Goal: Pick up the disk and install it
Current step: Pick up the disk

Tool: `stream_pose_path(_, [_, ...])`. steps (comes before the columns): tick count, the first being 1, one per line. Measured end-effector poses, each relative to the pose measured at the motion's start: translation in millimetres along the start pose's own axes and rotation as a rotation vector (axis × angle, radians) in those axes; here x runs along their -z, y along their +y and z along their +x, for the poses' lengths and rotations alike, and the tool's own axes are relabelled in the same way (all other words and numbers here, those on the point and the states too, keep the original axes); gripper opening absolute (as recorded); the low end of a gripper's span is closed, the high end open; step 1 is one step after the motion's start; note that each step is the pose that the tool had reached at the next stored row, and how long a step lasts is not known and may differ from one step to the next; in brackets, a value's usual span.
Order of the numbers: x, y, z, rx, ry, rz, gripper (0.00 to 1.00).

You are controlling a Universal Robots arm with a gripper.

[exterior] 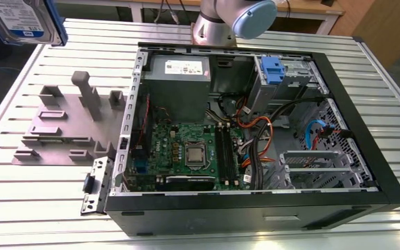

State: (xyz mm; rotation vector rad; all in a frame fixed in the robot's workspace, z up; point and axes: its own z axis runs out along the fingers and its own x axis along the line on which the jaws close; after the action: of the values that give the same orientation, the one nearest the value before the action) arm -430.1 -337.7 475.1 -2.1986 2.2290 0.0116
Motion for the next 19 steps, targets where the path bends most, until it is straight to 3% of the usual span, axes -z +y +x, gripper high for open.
stream_pose_path(9, [7.3, 0.0, 2.4, 0.000, -0.0002, -0.0001, 0.36])
stream_pose_path(19, [7.4, -1.7, 2.8, 0.000, -0.0002, -0.0001, 0.36])
